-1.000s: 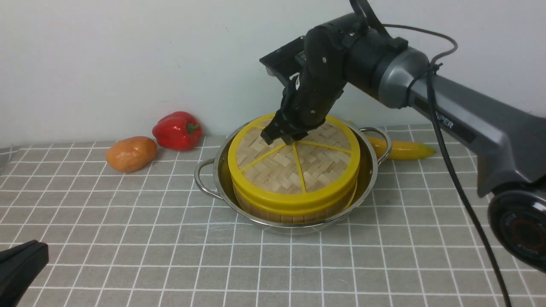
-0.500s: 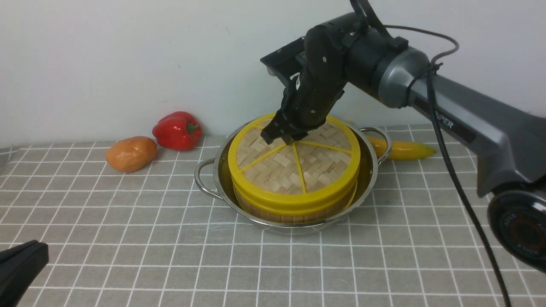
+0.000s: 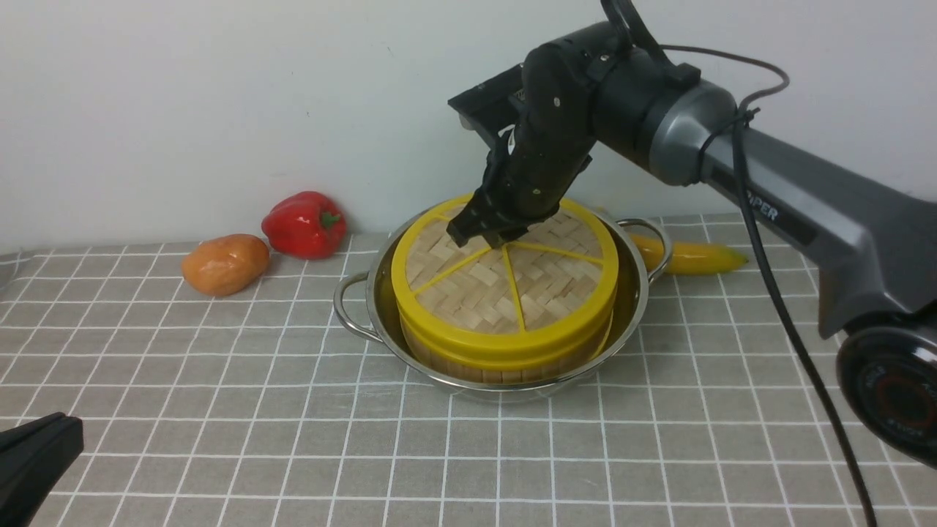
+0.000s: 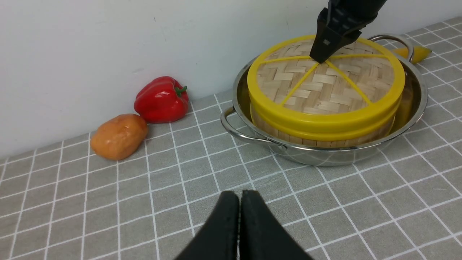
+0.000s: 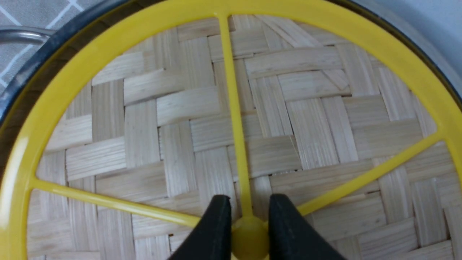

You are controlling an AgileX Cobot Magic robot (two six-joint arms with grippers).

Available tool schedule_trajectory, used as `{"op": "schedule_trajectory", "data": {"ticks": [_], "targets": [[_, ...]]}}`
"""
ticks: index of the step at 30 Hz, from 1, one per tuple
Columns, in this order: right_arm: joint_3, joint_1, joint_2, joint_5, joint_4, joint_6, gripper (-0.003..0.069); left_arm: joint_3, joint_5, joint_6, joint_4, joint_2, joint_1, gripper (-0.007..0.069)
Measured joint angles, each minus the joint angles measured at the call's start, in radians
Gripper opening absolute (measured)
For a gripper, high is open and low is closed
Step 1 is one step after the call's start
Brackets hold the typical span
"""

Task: Place the steamer in the pot on the grey tablecloth, and put the lid on the steamer.
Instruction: 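Place the bamboo steamer lid onto the steamer basket in the pot with the right gripper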

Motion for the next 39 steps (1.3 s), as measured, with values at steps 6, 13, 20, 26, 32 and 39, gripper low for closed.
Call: {"op": "schedule_trajectory", "data": {"ticks": [6,13,20,26,32,39], "targets": [[0.0,-0.004,0.0,0.0,0.014,0.0,0.0146,0.0,0.001,0.0,0.0,0.0,0.0,0.0002],[0.0,-0.004,0.0,0.0,0.018,0.009,0.0146,0.0,0.001,0.0,0.0,0.0,0.0,0.0002],[0.0,-0.005,0.0,0.001,0.019,0.022,0.0146,0.0,0.001,0.0,0.0,0.0,0.0,0.0002],[0.0,-0.005,0.0,0.001,0.02,0.024,0.0146,0.0,0.001,0.0,0.0,0.0,0.0,0.0002],[0.0,-0.006,0.0,0.001,0.02,0.031,0.0146,0.0,0.001,0.0,0.0,0.0,0.0,0.0002],[0.0,-0.006,0.0,0.001,0.02,0.034,0.0146,0.0,0.001,0.0,0.0,0.0,0.0,0.0002]]}}
